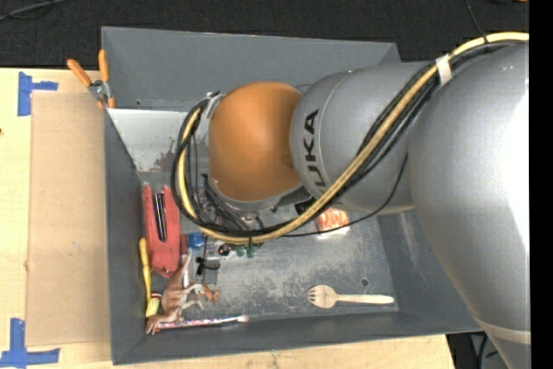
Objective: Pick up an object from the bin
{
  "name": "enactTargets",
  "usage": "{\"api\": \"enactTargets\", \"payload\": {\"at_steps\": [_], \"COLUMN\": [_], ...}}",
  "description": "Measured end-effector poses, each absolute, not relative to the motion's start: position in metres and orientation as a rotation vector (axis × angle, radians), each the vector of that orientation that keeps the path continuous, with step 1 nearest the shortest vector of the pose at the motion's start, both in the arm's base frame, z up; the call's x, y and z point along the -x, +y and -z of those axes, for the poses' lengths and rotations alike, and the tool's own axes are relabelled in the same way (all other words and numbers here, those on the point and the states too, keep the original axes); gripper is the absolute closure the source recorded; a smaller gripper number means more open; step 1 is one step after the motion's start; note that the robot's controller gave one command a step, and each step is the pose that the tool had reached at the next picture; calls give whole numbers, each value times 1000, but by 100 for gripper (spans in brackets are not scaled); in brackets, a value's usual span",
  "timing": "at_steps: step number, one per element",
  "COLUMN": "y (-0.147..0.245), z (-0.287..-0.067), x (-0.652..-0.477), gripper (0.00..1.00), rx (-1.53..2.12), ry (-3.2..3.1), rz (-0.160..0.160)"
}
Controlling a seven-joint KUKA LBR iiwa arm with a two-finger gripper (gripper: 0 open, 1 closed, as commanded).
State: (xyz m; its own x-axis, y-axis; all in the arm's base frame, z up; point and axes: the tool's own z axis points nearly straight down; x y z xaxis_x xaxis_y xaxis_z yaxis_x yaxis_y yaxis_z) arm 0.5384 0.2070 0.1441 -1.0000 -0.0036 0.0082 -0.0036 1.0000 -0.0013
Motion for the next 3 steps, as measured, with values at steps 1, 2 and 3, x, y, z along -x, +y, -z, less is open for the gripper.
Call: {"api": "enactTargets", "payload": {"at_steps": [1,2,3], "y": [206,224,186], "z": [-148,-160,-120], "x": [-540,-546,-539], "gripper": [0,0,0], "rx": [-1,-294,-230], "ry": [-3139,-3123,-3132], "rz": [0,-1,2]}}
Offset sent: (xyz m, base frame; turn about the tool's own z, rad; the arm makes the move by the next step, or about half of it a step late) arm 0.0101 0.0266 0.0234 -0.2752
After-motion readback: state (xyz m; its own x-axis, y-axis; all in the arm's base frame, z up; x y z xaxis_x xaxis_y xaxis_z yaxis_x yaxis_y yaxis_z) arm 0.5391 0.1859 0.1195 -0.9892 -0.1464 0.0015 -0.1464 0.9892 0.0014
